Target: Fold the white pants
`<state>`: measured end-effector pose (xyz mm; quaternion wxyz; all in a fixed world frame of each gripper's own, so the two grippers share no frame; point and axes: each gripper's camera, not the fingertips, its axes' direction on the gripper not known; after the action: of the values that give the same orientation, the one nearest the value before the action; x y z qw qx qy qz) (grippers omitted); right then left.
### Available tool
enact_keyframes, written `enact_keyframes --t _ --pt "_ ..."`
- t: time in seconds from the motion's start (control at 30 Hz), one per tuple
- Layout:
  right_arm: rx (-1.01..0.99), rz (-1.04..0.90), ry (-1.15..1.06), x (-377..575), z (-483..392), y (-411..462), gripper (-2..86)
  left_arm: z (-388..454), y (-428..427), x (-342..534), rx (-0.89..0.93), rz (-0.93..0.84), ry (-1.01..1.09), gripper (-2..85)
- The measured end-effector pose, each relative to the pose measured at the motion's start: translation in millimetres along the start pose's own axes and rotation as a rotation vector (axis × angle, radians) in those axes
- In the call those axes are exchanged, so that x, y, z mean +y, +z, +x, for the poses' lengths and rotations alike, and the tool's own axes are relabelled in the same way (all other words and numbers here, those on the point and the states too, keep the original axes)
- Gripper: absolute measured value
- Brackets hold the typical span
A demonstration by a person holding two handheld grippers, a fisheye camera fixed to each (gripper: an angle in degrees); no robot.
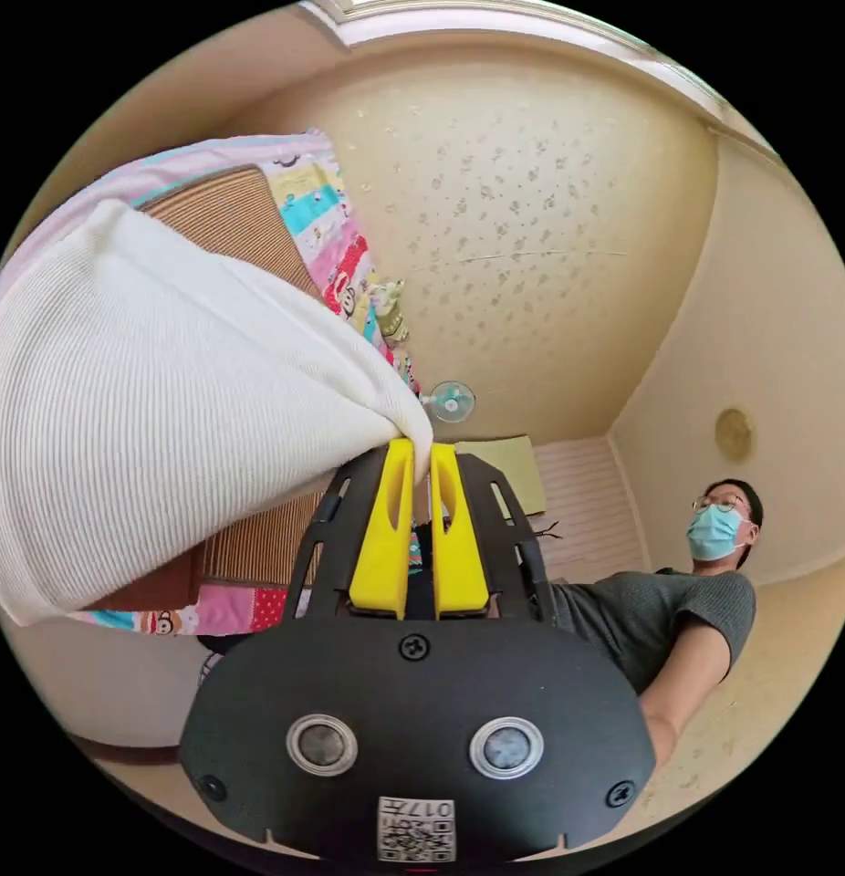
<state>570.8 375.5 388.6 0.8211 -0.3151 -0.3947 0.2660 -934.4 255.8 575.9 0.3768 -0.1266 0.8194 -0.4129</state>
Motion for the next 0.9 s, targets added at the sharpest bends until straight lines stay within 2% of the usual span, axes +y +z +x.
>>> enact_keyframes --t 0.13,0.23,0.3,0.4,0.53,0.63,0.7,0.73,0.8,0.83,0.9 --pt "-0.106 -0.133 -0.070 -49.1 -3.7 16.5 1.2 104.1 26.5 -5.3 0.162 0.038 0.340 3.3" --pt "-0.171 -0.275 -0.175 -79.9 -23.7 37.9 2.4 183.9 50.0 9.7 0.452 0.162 0.580 3.1" --pt "-0.214 -0.352 -0.249 -93.5 -36.5 48.3 4.2 234.3 68.7 29.7 0.724 0.304 0.731 2.9" --pt "-0.275 -0.448 -0.340 -107.3 -52.1 65.0 12.1 282.3 110.9 49.0 0.852 0.380 0.749 2.8" --pt "-0.402 -0.644 -0.394 -111.3 -58.7 98.2 20.3 337.0 190.7 72.9 0.736 0.228 0.740 2.7" --pt "-0.475 -0.695 -0.382 -113.7 -50.9 108.8 23.1 377.5 257.4 98.3 0.627 0.039 0.778 2.9" --pt "-0.477 -0.690 -0.357 -119.0 -40.2 108.8 24.7 400.4 327.3 114.5 0.385 -0.236 0.748 3.2" --pt "-0.407 -0.680 -0.329 -124.0 -30.7 107.6 25.6 405.6 345.1 121.3 0.317 -0.298 0.750 3.3" --pt "-0.244 -0.643 -0.296 -132.9 -15.8 102.2 26.2 411.7 419.1 150.7 0.055 -0.475 0.723 3.8" --pt "-0.115 -0.573 -0.262 -139.5 -5.7 94.3 26.1 407.3 440.3 156.2 0.008 -0.524 0.688 4.0" --pt "-0.012 -0.450 -0.218 -150.6 8.1 77.7 24.7 368.0 526.9 175.9 -0.130 -0.793 0.551 6.3"
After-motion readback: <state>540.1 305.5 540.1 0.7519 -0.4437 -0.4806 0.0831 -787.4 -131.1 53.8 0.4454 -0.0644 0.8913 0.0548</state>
